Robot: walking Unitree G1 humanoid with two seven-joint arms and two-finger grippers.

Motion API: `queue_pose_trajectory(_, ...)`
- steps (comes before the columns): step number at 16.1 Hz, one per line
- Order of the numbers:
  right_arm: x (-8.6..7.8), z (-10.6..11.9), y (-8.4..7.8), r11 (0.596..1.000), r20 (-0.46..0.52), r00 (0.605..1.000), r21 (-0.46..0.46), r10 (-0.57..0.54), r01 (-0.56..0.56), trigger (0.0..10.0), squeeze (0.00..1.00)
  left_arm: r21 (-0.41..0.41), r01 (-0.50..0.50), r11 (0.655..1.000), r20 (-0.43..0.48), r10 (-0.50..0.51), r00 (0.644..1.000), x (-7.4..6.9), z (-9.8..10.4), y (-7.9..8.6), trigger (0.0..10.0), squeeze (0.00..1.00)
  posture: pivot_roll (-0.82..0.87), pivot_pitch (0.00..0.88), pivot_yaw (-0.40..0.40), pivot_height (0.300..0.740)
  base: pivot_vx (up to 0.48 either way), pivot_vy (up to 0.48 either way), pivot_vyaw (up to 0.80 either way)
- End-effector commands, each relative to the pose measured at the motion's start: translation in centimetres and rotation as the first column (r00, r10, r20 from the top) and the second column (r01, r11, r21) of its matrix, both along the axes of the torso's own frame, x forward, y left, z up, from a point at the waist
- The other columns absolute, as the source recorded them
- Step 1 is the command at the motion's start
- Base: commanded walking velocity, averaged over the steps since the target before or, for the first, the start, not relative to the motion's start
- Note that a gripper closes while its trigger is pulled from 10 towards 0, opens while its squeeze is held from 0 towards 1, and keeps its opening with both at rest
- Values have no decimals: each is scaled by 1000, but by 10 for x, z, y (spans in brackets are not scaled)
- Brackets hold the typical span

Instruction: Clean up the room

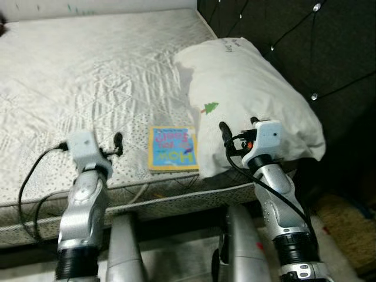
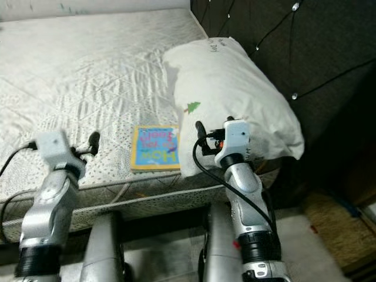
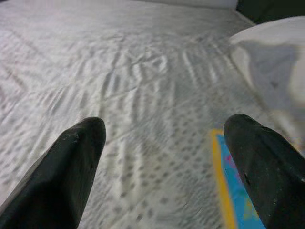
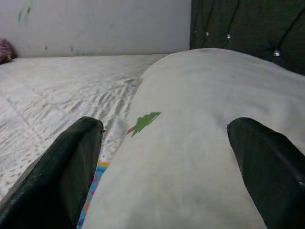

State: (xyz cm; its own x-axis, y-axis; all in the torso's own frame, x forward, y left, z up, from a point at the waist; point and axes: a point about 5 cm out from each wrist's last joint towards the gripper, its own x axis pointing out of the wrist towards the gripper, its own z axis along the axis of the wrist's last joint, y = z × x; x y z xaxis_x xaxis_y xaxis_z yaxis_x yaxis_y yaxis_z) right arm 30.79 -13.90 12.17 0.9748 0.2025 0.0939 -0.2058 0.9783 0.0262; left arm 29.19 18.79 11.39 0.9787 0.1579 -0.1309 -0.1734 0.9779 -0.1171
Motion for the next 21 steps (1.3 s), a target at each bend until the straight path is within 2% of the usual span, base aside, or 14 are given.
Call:
queue_pose_trajectory(1,-1,-2,-2,1000,2,1000,13,-23,23,10000,0,2,-4,1000,-13,4,1000,1,-2,0,10000,0,-2,0,33,582,0,0,0)
queue_pose_trajectory(2,1,-5,1,999,-6,1000,24,-25,25,10000,0,-42,-8,999,-8,7,1000,4,-1,0,10000,0,-2,0,39,596,0,0,0)
queue_pose_trajectory(5,11,-4,2,997,-4,998,46,-59,59,10000,0,3,16,1000,-34,-16,999,9,-2,-1,10000,0,24,0,35,626,0,0,0)
queue_pose_trajectory(8,6,-7,1,997,-1,998,34,-69,69,10000,0,29,7,1000,18,-8,1000,2,2,1,10000,0,35,0,21,660,0,0,0)
queue_pose_trajectory(9,3,-9,1,997,1,997,28,-76,75,10000,0,28,-13,1000,27,13,1000,-5,-1,-1,10000,0,32,0,10,674,0,0,0)
queue_pose_trajectory(10,2,-9,2,997,2,997,19,-75,75,10000,0,40,5,999,20,-5,1000,-6,-4,-5,10000,0,26,0,-4,684,0,0,0)
queue_pose_trajectory(12,2,-6,-1,995,19,995,-34,-96,97,10000,0,67,62,996,2,-62,998,0,-6,-11,10000,0,10,0,-24,713,0,0,0)
queue_pose_trajectory(13,0,-4,-4,994,21,994,-23,-106,107,10000,0,73,70,995,10,-70,997,0,-4,-13,10000,0,-1,0,-24,728,0,0,0)
queue_pose_trajectory(14,-5,-5,-4,994,21,994,-26,-108,108,10000,0,113,100,989,5,-102,995,-2,-4,-14,10000,0,3,0,-5,740,0,0,0)
queue_pose_trajectory(17,-23,-21,-2,994,-26,994,-33,-107,106,10000,0,139,134,981,-27,-131,991,-22,-13,-14,10000,0,-3,0,15,740,0,0,0)
queue_pose_trajectory(18,-26,-26,-5,993,-46,992,-35,-116,114,10000,0,127,127,984,-40,-123,992,-23,-18,-15,10000,0,3,0,18,740,0,0,0)
queue_pose_trajectory(19,-28,-35,-14,988,-91,984,-23,-154,153,10000,0,84,119,989,-73,-113,991,-20,-27,-20,10000,0,-1,0,27,740,0,0,0)
queue_pose_trajectory(21,-28,-31,-22,980,-90,976,-13,-197,196,10000,0,53,149,987,-76,-145,987,-9,-21,-35,10000,0,-16,0,29,740,0,0,0)
